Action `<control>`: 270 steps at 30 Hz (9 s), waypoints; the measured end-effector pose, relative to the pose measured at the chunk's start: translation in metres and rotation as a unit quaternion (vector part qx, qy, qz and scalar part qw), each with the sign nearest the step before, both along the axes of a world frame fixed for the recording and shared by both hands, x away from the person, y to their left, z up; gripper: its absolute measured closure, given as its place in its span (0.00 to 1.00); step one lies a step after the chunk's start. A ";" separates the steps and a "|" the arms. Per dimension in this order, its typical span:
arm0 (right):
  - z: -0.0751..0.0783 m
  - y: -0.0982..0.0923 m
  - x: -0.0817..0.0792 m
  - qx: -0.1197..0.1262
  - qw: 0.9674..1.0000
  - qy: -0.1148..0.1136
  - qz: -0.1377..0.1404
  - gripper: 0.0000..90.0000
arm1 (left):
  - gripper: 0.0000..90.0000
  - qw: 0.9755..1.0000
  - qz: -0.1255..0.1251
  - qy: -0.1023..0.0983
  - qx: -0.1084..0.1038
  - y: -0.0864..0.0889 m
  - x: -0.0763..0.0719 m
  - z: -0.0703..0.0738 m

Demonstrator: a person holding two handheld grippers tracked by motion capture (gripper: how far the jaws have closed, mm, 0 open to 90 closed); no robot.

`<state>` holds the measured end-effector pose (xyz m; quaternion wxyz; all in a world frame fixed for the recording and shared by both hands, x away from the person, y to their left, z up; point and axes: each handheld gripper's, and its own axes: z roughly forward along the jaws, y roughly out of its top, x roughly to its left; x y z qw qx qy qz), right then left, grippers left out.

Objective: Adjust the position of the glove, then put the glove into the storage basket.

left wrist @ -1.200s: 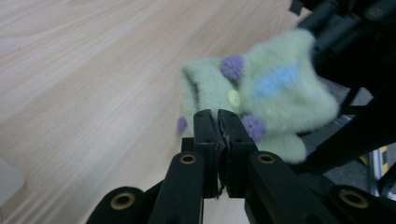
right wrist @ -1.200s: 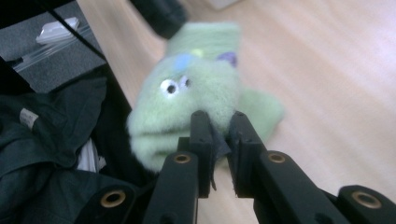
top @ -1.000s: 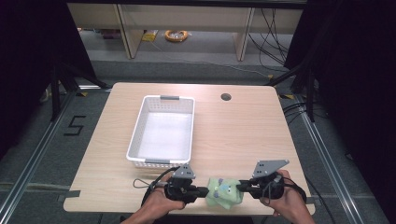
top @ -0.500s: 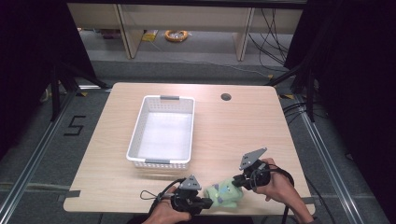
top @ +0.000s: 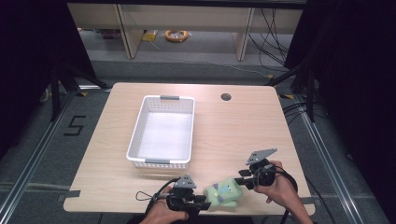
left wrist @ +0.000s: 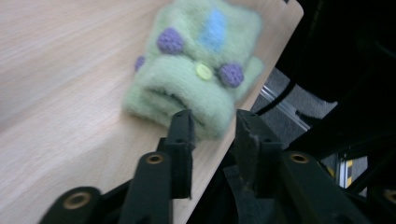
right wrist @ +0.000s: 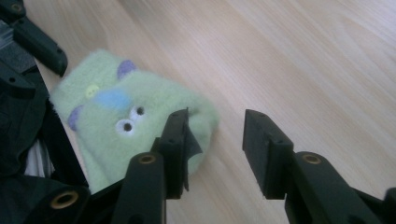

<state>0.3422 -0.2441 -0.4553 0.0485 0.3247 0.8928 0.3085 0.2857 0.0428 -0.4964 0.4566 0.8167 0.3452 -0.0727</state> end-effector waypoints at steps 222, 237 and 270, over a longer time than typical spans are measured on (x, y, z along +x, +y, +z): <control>0.021 0.208 0.129 0.033 0.995 0.071 -0.057 0.61 | 0.58 0.982 0.153 0.009 0.110 0.139 0.136 0.062; 0.050 0.177 0.107 0.077 0.996 0.035 -0.038 0.50 | 0.43 0.986 0.144 -0.007 0.083 0.123 0.113 0.073; 0.053 0.097 0.053 0.143 0.989 -0.020 -0.030 0.39 | 0.27 0.993 0.105 -0.056 0.024 0.080 0.057 0.074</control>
